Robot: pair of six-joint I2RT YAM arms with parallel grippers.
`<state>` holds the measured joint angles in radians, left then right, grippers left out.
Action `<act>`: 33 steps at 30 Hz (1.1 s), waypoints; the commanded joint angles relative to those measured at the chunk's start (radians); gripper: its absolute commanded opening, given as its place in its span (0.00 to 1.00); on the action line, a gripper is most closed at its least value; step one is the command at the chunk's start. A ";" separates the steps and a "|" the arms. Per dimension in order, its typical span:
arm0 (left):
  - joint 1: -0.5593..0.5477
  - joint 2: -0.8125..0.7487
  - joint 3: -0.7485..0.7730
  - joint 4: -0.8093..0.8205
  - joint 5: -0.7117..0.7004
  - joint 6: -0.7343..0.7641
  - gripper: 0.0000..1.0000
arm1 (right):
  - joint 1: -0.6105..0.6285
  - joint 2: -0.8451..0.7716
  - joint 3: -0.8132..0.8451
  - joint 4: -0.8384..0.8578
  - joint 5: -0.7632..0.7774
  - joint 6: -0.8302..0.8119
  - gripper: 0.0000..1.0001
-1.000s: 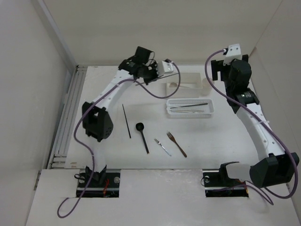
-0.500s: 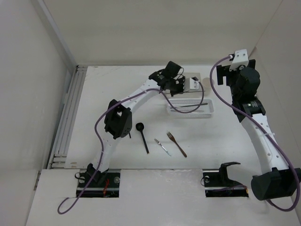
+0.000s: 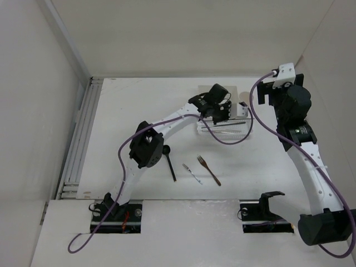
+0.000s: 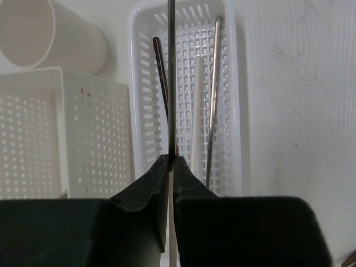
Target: Sort the eating utensils into containers
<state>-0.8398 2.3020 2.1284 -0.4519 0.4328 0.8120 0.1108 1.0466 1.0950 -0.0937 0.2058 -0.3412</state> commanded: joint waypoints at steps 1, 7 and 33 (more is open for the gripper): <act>-0.001 -0.001 -0.027 0.054 -0.045 -0.050 0.00 | -0.005 -0.043 -0.014 0.077 -0.017 0.001 1.00; -0.010 0.008 -0.059 0.097 -0.098 -0.050 0.00 | -0.005 -0.074 -0.037 0.088 -0.036 -0.009 1.00; 0.148 -0.265 -0.270 -0.008 -0.152 -0.098 0.29 | -0.005 -0.083 -0.064 0.097 -0.074 -0.028 1.00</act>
<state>-0.7719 2.1574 1.9339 -0.4686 0.2947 0.7578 0.1104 0.9859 1.0325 -0.0513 0.1474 -0.3679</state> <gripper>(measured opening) 0.285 0.999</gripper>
